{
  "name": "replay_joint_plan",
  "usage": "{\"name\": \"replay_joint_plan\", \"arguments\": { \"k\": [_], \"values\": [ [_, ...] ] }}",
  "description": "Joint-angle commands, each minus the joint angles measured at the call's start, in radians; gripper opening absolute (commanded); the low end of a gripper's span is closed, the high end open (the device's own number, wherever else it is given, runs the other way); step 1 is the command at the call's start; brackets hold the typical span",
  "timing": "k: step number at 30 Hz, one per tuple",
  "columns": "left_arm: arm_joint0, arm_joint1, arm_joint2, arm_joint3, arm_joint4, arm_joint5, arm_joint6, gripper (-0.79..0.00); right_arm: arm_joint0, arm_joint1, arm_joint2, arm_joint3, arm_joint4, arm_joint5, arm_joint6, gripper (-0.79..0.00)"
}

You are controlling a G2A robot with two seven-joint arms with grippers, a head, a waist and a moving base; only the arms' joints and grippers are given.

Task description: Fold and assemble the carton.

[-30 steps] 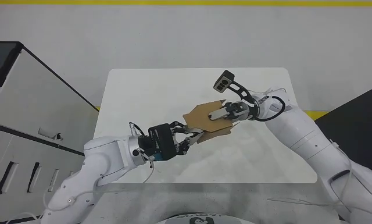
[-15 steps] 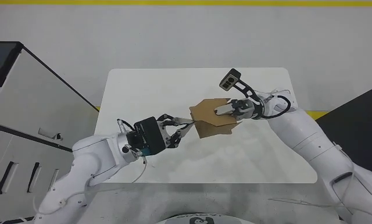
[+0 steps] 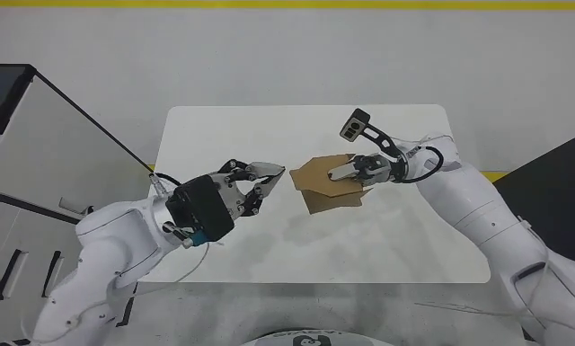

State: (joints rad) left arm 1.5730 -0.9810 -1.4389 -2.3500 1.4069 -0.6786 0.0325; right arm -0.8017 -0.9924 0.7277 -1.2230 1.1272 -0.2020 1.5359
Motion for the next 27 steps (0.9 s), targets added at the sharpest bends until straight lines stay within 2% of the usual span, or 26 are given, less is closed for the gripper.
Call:
{"name": "replay_joint_plan", "arguments": {
  "k": [1, 12, 27],
  "values": [
    [0.001, -0.001, 0.022, 0.000, 0.013, 0.001, -0.017, -0.785, 0.000, -0.002, 0.001, 0.003, 0.001, -0.001, 0.000, -0.785],
    [-0.035, -0.005, 0.106, 0.021, 0.033, -0.014, -0.056, -0.785, 0.001, 0.000, 0.008, 0.000, -0.001, -0.013, 0.000, -0.785],
    [-0.049, -0.006, 0.115, 0.067, -0.007, -0.034, -0.070, -0.785, 0.002, 0.011, 0.003, -0.026, 0.031, -0.037, 0.000, -0.785]
  ]
}}
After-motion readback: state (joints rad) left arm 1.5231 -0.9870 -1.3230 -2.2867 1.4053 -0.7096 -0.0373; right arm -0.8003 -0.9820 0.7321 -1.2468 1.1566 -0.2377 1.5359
